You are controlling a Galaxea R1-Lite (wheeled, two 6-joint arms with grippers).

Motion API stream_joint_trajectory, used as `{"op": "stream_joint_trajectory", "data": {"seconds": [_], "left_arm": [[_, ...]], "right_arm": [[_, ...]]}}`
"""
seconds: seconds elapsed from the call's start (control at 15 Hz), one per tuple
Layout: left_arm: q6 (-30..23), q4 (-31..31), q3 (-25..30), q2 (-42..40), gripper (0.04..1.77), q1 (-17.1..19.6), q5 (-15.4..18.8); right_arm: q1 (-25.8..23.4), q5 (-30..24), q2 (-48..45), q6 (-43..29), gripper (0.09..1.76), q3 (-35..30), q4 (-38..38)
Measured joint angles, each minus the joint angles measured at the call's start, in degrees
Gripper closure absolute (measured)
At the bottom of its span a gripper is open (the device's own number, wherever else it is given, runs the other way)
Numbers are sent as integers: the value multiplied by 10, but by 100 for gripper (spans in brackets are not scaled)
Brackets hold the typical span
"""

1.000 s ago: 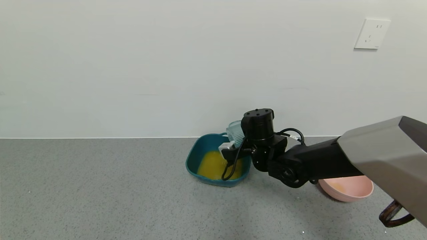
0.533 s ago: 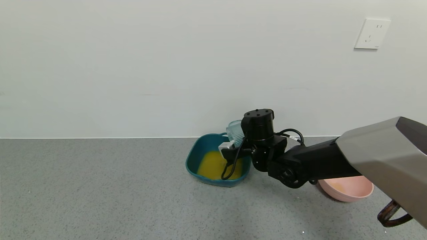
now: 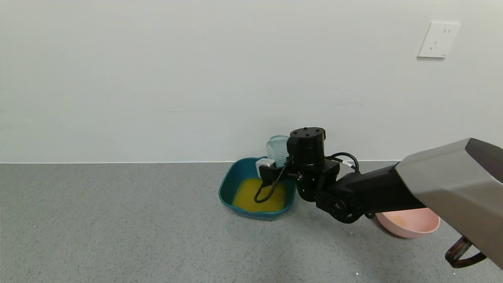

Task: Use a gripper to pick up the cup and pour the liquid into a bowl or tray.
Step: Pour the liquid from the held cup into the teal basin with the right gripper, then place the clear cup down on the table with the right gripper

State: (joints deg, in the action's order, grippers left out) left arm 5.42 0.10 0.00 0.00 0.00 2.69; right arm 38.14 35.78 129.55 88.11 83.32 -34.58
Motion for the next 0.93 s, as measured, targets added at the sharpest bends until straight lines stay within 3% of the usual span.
{"op": "stream_joint_trajectory", "data": {"seconds": [0.67,0.93], "left_arm": [[0,0,0,0,9,0,0],[0,0,0,0,9,0,0]], "right_arm": [[-9,-3,-46,-331,49,-78,-18],[-18,-3,-64,-513,49,-108,-21]]}}
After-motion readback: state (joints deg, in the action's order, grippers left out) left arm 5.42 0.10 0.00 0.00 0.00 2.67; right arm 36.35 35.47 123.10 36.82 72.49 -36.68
